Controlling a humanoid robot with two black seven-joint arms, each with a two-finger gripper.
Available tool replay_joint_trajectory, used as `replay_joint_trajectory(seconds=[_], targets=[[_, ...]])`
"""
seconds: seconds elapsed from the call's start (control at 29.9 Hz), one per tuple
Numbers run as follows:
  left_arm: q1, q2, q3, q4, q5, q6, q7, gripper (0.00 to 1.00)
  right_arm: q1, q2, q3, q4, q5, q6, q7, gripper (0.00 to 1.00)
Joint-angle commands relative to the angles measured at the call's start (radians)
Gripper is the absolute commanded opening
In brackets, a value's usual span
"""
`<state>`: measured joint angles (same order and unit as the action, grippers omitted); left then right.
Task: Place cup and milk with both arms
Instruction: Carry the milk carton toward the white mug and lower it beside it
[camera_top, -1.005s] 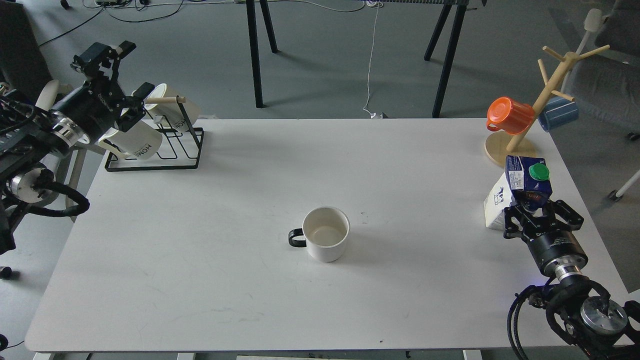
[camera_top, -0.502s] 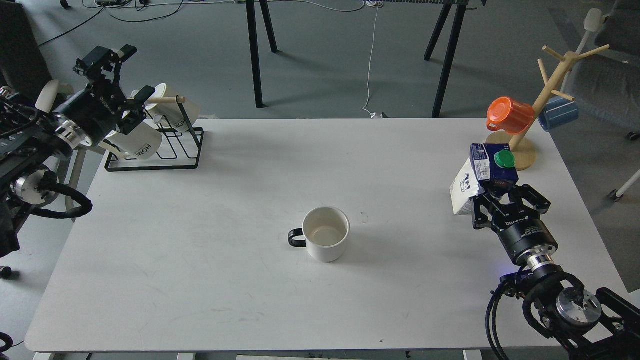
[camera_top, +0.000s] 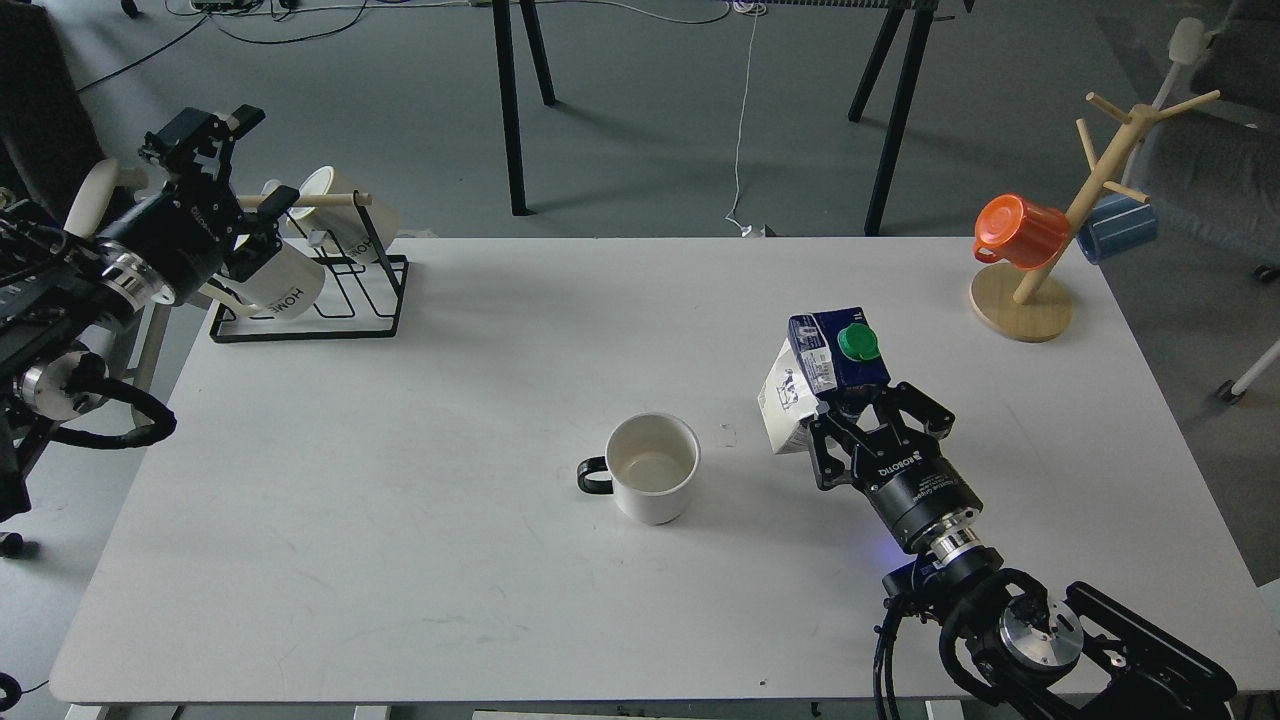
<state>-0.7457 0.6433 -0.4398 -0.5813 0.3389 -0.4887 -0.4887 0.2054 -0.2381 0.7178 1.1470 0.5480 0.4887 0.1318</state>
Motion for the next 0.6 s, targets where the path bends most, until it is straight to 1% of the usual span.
replay_joint_trajectory(seconds=[0.0, 0.2, 0.57], targets=[[0.002, -0.004, 0.001, 0.0, 0.0, 0.0, 0.0, 0.94, -0.012, 0.0, -0.003, 0.013, -0.032, 0.0, 0.0, 0.34], [0.003, -0.004, 0.001, 0.0, -0.001, 0.0, 0.0, 0.94, -0.018, 0.016, -0.006, 0.008, -0.046, 0.0, -0.001, 0.34], [0.002, -0.004, 0.001, 0.0, -0.001, 0.0, 0.0, 0.94, -0.018, 0.065, -0.069, -0.021, -0.071, 0.0, 0.0, 0.34]])
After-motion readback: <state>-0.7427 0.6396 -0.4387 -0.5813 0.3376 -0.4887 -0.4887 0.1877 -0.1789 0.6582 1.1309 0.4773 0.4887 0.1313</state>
